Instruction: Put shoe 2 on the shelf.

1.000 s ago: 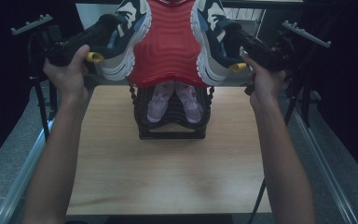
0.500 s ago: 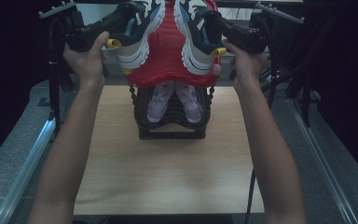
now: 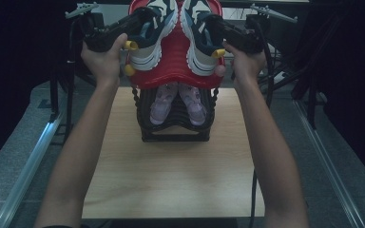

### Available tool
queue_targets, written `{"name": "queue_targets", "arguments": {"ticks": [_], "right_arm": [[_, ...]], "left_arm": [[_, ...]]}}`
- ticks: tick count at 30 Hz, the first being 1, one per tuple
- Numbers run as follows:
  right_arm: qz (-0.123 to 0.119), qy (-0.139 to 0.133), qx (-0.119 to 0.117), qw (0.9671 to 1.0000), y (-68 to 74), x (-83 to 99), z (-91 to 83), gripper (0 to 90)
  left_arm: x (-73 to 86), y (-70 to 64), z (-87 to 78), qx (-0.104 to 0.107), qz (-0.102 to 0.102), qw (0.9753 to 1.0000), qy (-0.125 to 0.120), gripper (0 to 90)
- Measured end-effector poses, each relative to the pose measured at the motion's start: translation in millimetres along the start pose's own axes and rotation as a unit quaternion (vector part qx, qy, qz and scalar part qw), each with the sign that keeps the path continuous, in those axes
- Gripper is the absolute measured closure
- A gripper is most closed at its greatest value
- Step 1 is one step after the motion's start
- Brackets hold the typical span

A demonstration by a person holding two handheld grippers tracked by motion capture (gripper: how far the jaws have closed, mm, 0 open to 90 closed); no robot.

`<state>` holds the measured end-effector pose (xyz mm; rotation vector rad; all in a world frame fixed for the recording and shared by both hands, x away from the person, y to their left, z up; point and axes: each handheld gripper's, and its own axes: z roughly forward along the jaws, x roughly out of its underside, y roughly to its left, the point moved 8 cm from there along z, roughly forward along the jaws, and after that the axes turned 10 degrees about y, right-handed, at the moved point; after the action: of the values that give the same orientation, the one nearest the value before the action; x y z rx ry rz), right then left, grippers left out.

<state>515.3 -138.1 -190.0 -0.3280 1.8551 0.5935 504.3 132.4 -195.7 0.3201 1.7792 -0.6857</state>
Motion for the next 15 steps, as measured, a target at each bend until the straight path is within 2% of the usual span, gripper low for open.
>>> {"name": "queue_targets", "arguments": {"ticks": [6,10,14,15], "right_arm": [[-0.009,0.005,0.011,0.9999,1.3,1.7,4.0,73.2],[-0.029,0.014,0.026,0.9992,2.5,4.0,6.5,71.9],[-0.044,0.015,0.029,0.9985,6.0,6.8,11.6,69.4],[-0.048,0.015,0.033,0.9982,6.5,6.7,12.0,68.5]], "left_arm": [[7.2,-3.5,10.5,-0.011,0.013,0.9997,0.017,68.0],[14.4,-2.6,14.6,-0.012,0.013,0.9996,0.021,65.4],[20.9,-2.3,19.5,0.002,0.02,0.9992,0.034,60.0],[20.4,-2.1,18.6,0.003,0.019,0.9994,0.029,59.0]]}}
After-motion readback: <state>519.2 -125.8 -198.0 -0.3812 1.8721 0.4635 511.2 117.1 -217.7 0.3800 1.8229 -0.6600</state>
